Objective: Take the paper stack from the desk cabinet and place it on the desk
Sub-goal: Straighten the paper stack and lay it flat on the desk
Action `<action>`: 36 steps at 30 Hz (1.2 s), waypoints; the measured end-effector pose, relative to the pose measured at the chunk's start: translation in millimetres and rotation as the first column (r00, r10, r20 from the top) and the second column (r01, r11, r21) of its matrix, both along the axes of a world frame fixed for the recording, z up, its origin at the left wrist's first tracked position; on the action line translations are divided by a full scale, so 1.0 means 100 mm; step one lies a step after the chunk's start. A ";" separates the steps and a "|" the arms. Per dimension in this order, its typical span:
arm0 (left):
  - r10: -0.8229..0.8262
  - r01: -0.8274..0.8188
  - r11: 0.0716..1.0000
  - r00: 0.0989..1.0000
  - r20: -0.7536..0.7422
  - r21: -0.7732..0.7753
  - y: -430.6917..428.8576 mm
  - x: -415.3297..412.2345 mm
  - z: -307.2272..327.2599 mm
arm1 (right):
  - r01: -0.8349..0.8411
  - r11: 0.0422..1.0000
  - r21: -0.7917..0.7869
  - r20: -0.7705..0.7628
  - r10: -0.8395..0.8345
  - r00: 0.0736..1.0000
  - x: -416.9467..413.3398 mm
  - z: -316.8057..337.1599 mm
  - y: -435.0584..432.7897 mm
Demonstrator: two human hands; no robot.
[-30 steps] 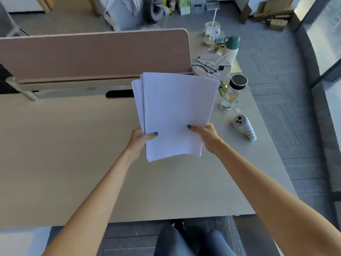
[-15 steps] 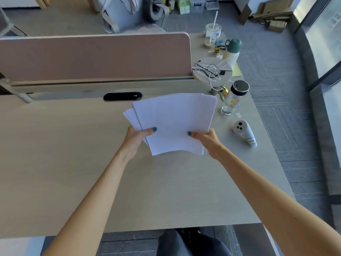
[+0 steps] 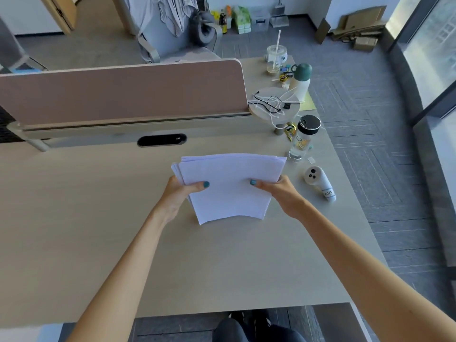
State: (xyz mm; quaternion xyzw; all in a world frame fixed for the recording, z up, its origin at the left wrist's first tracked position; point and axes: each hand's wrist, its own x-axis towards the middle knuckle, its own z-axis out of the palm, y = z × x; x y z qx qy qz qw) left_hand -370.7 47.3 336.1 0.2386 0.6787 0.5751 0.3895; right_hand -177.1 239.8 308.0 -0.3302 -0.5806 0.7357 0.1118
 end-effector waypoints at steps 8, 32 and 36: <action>0.032 -0.029 0.997 0.999 -0.043 0.073 -0.10 0.08 0.17 | -0.234 0.970 0.061 -0.005 0.235 0.972 0.09 0.20 0.02; 0.300 -0.300 0.954 0.954 0.027 0.014 0.08 0.34 0.31 | -0.255 0.955 0.151 -0.043 0.264 0.964 0.06 0.23 0.05; 0.215 -0.218 0.969 0.976 0.038 0.117 0.03 0.30 0.28 | -0.261 0.955 0.141 -0.027 0.267 0.963 0.08 0.13 0.03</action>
